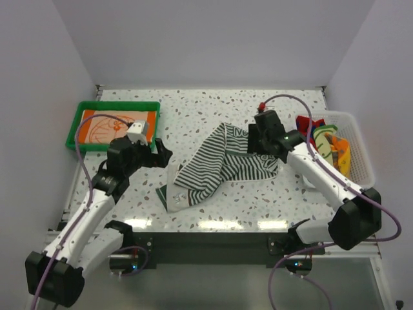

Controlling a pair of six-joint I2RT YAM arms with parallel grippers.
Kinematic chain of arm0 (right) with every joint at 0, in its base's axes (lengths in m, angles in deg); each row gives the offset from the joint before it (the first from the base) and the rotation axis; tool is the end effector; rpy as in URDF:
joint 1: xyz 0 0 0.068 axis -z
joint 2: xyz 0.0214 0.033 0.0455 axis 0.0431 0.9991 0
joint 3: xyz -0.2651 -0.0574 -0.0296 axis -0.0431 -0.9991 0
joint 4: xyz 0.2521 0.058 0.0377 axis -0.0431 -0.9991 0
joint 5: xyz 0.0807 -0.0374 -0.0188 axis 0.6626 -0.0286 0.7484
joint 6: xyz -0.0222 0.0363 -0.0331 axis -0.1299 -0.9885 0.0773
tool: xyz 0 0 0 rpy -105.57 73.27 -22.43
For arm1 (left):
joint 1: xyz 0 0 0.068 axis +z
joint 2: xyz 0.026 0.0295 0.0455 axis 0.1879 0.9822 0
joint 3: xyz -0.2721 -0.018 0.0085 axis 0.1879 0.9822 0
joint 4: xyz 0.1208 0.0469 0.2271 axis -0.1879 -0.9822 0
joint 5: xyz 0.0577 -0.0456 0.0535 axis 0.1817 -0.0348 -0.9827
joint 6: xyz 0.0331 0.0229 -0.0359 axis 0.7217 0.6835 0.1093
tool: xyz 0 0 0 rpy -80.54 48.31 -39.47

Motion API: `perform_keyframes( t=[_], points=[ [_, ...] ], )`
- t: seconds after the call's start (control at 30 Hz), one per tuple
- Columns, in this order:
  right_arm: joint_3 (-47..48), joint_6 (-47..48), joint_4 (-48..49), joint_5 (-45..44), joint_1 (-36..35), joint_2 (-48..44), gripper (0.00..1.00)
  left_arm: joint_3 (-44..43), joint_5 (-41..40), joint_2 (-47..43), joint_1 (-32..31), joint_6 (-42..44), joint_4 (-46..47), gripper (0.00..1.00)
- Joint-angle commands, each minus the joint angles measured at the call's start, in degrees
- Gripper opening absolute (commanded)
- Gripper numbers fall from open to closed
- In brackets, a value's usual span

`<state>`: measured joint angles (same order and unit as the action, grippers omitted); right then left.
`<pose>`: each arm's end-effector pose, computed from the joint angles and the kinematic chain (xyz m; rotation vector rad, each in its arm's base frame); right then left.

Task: Fold and stack the towels
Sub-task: Move the towel to the center of the board, then flatten out the crumpled towel

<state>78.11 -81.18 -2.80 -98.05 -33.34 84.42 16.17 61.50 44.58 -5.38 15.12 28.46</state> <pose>0.2498 0.1388 0.2980 -0.0400 2.4188 0.1180 0.1824 -0.0582 0.2796 0.0675 1.9794 -0.5177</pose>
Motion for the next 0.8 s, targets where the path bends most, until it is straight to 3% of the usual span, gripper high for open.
perform_keyframes(
  t=[0.0, 0.13, 0.27, 0.47, 0.7, 0.77],
  points=[
    [-3.39, -0.92, 0.94, -5.29, 7.13, -0.46, 0.60, -6.68, 7.12, 10.14, -0.49, -3.19, 4.63, 1.00],
    [-8.04, -2.86, 2.18, -5.91, 11.79, -0.11, 0.63, -15.47, 8.73, 24.05, -4.78, -3.82, 3.50, 1.00],
    [-11.91, -3.56, 3.75, -5.30, 12.68, 0.34, 0.66, -24.44, 3.04, 35.22, -11.55, -4.25, 2.70, 1.00],
    [-15.70, -4.62, 7.97, -5.39, 14.26, 3.05, 0.65, -27.27, -2.77, 47.62, -18.59, -8.73, 4.98, 0.96],
    [-16.58, -3.74, 14.12, -2.31, 15.40, 5.87, 0.59, -20.43, -9.18, 51.94, -21.32, -14.52, 6.21, 0.67],
    [-17.10, -3.74, 16.58, -0.56, 15.40, 6.49, 0.57, -16.40, -11.29, 51.15, -21.32, -16.03, 6.92, 0.64]
  ],
)
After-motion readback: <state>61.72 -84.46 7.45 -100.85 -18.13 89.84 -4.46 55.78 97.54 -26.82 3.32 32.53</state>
